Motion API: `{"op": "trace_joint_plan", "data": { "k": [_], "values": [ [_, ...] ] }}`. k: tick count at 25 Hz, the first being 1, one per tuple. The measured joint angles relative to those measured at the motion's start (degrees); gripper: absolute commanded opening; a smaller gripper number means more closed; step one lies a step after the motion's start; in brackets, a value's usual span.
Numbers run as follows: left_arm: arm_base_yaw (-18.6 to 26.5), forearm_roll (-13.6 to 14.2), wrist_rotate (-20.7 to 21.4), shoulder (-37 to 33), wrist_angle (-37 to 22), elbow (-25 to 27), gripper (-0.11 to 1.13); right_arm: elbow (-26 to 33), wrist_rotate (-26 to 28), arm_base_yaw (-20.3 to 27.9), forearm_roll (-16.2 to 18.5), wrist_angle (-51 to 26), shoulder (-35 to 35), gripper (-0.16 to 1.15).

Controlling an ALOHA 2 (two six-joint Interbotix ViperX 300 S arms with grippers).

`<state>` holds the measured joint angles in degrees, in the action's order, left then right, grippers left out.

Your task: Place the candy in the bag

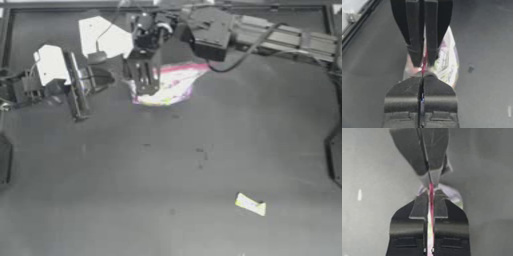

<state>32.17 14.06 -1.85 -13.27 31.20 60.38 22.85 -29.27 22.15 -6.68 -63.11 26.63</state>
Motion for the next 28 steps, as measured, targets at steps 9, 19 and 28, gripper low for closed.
{"op": "trace_joint_plan", "data": {
  "k": [9, 19, 28],
  "values": [
    [0.0, 0.0, 0.1, 0.0, 0.0, -0.2, 0.04, -6.0, 0.1, 0.9, 0.0, 2.1, -3.3, 0.15],
    [0.0, 0.0, 0.2, 0.0, -0.3, -0.3, 0.04, -13.4, 0.4, 2.2, 0.0, 4.8, -7.5, 0.15],
    [0.0, 0.0, 0.1, 0.0, -0.9, -0.4, 0.04, -20.6, 0.6, 3.8, 0.1, 7.7, -11.9, 0.15]
  ]
}}
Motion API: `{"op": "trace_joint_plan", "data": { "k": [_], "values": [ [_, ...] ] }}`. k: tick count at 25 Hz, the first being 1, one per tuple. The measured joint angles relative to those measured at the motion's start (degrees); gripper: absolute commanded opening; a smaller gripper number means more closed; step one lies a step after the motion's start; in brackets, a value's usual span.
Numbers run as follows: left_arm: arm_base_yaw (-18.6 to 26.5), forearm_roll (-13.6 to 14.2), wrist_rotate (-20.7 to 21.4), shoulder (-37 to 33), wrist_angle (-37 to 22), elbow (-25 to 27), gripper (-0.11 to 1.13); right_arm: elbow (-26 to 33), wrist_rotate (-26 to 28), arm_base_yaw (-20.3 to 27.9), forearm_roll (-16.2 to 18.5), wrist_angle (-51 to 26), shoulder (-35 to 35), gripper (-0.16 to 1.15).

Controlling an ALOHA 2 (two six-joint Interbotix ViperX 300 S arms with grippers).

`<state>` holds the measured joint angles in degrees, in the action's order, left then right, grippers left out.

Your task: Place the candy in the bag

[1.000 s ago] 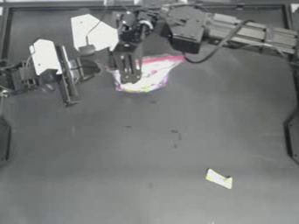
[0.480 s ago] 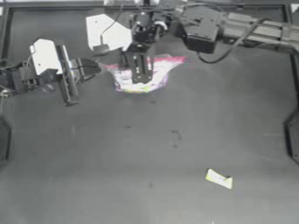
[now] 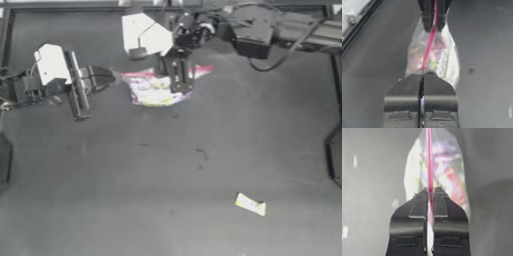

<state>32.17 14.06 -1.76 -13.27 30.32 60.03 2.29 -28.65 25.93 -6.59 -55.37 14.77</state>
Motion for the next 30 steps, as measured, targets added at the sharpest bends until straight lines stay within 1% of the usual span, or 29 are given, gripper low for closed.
{"op": "trace_joint_plan", "data": {
  "k": [16, 30],
  "values": [
    [0.0, 0.0, 0.0, 0.0, -0.1, 0.0, 0.04, -7.5, 1.4, 1.9, 0.8, 1.1, -5.2, 0.15],
    [0.0, 0.0, 0.0, 0.0, -0.1, 0.0, 0.04, -15.3, 2.4, 4.4, 1.8, 3.3, -10.4, 0.15]
  ]
}}
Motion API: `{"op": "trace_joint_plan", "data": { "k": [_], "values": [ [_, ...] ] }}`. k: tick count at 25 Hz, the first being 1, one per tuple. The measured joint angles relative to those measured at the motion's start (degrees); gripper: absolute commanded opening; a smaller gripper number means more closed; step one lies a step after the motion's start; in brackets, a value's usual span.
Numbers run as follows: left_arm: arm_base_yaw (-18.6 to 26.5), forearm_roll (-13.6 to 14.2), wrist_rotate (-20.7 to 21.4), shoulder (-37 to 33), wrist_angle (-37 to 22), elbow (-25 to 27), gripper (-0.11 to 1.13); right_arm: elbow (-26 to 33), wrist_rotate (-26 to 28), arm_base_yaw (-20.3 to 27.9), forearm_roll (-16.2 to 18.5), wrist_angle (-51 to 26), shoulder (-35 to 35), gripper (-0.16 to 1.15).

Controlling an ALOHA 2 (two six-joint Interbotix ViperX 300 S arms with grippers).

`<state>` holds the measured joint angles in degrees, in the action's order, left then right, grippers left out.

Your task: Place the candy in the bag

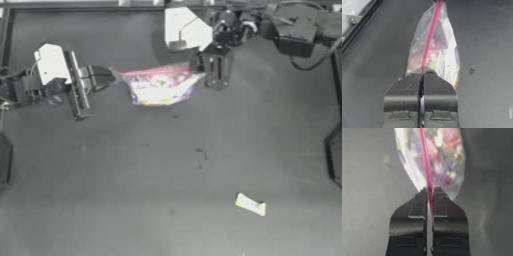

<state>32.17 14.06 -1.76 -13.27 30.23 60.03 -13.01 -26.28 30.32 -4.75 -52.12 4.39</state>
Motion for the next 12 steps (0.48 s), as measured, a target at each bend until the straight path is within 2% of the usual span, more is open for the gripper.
{"op": "trace_joint_plan", "data": {
  "k": [12],
  "values": [
    [0.1, 0.0, -0.1, 0.0, 0.0, 0.0, 0.04, -4.9, 0.0, 2.2, 0.0, 1.3, -3.3, 0.15]
  ]
}}
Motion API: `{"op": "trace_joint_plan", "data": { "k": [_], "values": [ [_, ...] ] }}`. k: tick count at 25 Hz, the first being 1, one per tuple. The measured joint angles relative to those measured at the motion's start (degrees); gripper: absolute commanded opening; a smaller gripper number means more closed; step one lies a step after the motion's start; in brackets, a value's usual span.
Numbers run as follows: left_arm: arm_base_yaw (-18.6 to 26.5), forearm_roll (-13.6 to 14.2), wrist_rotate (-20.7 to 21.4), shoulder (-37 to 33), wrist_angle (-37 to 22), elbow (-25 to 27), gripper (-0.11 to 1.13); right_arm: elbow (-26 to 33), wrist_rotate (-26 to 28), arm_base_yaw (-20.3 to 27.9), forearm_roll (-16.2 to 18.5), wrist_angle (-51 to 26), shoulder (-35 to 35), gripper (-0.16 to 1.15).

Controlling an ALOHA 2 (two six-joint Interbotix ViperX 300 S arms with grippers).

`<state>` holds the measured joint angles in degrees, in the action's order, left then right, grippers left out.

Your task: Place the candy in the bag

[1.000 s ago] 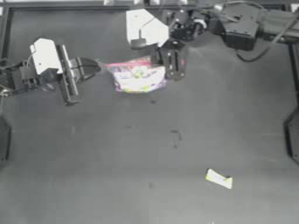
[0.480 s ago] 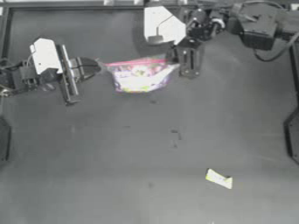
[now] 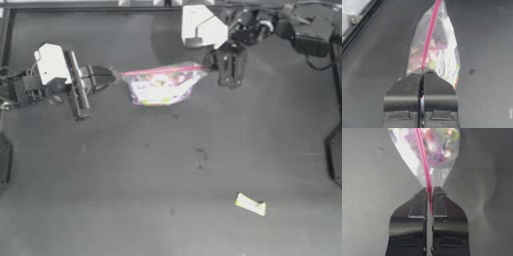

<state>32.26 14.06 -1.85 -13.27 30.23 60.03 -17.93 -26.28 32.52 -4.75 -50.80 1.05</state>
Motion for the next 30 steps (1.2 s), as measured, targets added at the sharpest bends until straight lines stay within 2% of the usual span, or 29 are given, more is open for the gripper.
{"op": "trace_joint_plan", "data": {
  "k": [17, 23, 30],
  "values": [
    [-0.4, 0.0, -0.1, 0.0, -0.1, -0.8, 0.04, -3.3, 0.4, 1.1, -0.5, 1.0, -4.5, 0.15],
    [-2.4, 0.0, -0.1, 0.0, -4.0, -4.0, 0.04, -3.8, 2.1, 0.9, -0.8, 0.8, -7.5, 0.15],
    [-5.2, 0.0, -0.1, -1.7, -8.0, -5.9, 0.04, -5.1, 5.6, -2.4, 0.1, 0.3, -12.4, 0.14]
  ]
}}
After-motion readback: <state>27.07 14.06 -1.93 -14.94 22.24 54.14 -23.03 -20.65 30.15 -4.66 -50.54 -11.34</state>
